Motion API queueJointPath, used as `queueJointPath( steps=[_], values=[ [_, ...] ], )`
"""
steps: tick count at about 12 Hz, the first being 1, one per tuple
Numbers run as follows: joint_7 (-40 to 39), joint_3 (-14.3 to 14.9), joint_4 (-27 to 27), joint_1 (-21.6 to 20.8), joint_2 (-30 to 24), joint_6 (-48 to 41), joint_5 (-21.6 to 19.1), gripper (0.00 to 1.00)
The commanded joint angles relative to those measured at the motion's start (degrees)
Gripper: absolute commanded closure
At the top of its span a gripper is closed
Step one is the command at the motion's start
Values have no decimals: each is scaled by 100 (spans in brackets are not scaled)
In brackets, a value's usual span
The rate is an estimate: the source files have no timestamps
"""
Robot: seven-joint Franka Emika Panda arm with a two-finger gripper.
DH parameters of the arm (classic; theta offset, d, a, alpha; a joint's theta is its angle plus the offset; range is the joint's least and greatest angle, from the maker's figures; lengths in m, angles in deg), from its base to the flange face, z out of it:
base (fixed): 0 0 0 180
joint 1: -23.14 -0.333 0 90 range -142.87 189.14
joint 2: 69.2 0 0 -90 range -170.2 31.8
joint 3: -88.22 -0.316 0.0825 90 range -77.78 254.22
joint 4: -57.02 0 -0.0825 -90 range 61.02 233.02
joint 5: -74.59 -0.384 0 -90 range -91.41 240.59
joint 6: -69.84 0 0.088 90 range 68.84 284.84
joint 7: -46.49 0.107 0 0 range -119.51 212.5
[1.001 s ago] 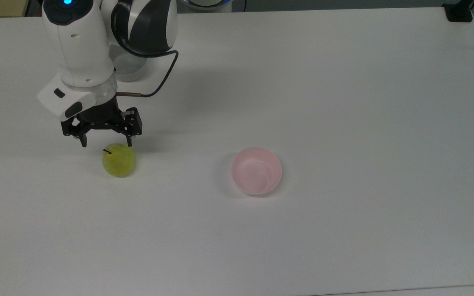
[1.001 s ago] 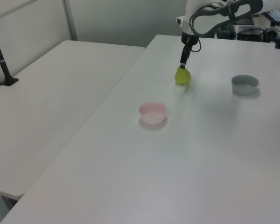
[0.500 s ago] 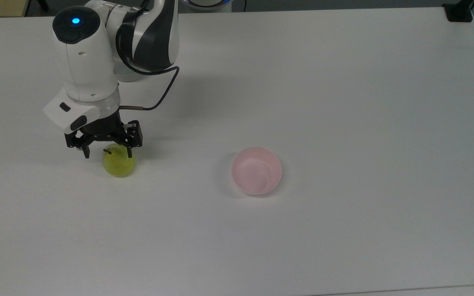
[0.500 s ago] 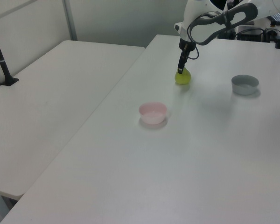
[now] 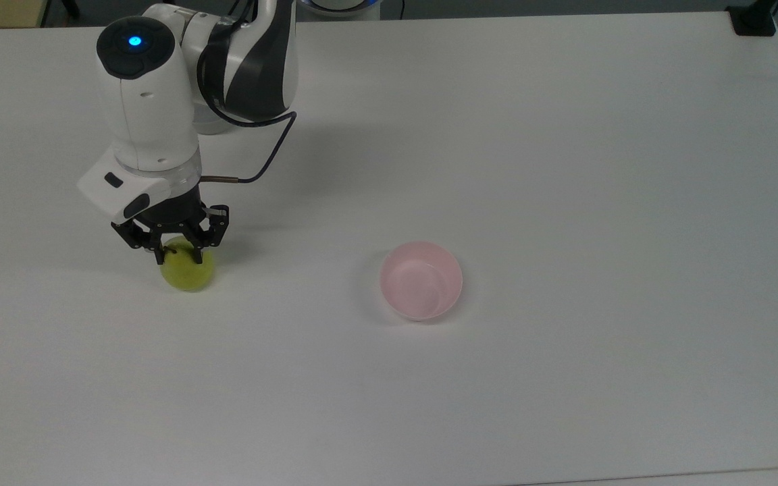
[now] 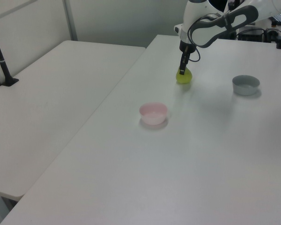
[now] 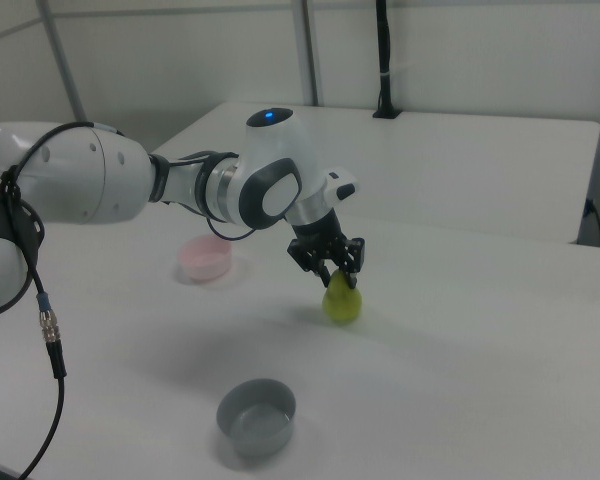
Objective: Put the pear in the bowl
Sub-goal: 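Close the gripper around the green pear, then lift the pear up off the table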
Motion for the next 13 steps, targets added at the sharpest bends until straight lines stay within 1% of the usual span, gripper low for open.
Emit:
queueJointPath(
  steps=[1, 4, 6, 9, 13],
  values=[
    [131, 50, 134, -89, -50, 67, 152, 93],
    [140, 50, 116, -89, -286, -169, 152, 93],
    [140, 32, 81, -97, -540, -573, 143, 93],
    [149, -12, 64, -115, -1111, -1364, 91, 92],
    [166, -12, -59, -299, -1867, -2602, 12, 91]
  ],
)
